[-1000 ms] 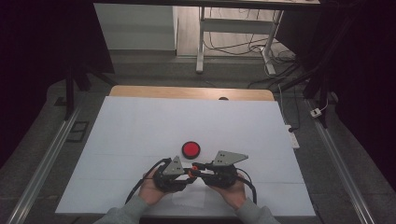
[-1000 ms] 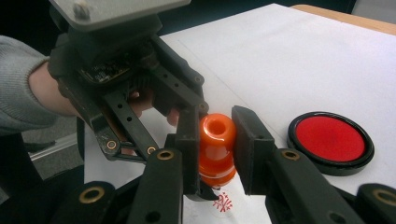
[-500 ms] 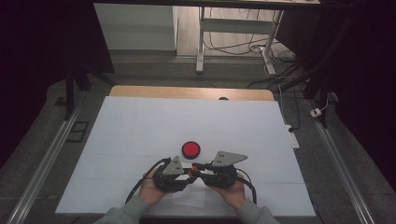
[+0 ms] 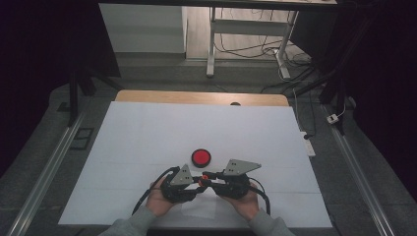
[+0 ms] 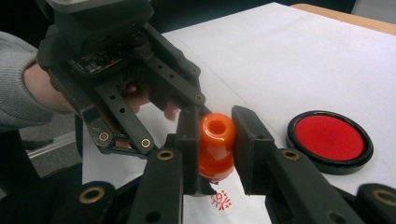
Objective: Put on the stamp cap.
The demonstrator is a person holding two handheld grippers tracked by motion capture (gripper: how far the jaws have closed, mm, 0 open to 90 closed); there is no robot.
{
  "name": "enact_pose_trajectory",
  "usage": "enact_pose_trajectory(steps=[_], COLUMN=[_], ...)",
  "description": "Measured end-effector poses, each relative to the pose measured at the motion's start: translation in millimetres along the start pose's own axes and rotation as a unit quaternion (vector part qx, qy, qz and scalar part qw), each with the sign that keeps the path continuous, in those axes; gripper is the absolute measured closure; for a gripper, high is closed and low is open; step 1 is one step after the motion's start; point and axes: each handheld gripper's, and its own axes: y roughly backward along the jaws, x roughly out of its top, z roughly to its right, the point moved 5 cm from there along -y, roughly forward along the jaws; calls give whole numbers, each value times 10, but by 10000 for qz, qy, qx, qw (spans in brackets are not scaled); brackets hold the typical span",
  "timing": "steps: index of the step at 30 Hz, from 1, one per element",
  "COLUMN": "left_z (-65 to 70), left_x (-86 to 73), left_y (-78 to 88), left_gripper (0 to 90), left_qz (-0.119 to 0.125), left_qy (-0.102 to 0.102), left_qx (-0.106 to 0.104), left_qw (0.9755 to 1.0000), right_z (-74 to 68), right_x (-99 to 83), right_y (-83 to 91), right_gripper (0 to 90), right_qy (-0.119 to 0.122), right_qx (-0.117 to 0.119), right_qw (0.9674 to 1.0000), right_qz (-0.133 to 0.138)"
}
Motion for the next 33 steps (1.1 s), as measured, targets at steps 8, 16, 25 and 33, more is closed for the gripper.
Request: enact_pose_trajectory(steps=[8, 16, 25, 33], left_z=[17, 27, 32, 31], left_x=[12, 13, 5, -16], left_y=[5, 5, -9, -31], left_gripper=[657, 658, 658, 658], left_qz=[-11, -49, -131, -168], left_qy=[-64, -139, -161, -126], left_qx=[91, 163, 136, 68], left_qw=[9999, 9998, 9997, 9998], right_z=[-4, -12, -37, -29], right_x=[1, -12, -23, -72], right_y=[7, 9, 1, -13], right_gripper=[721, 722, 724, 724], right_qy=[34, 53, 237, 149], right_qx=[-13, -40, -120, -98], right_qw=[10000, 10000, 9996, 9998], right_qz=[28, 48, -28, -37])
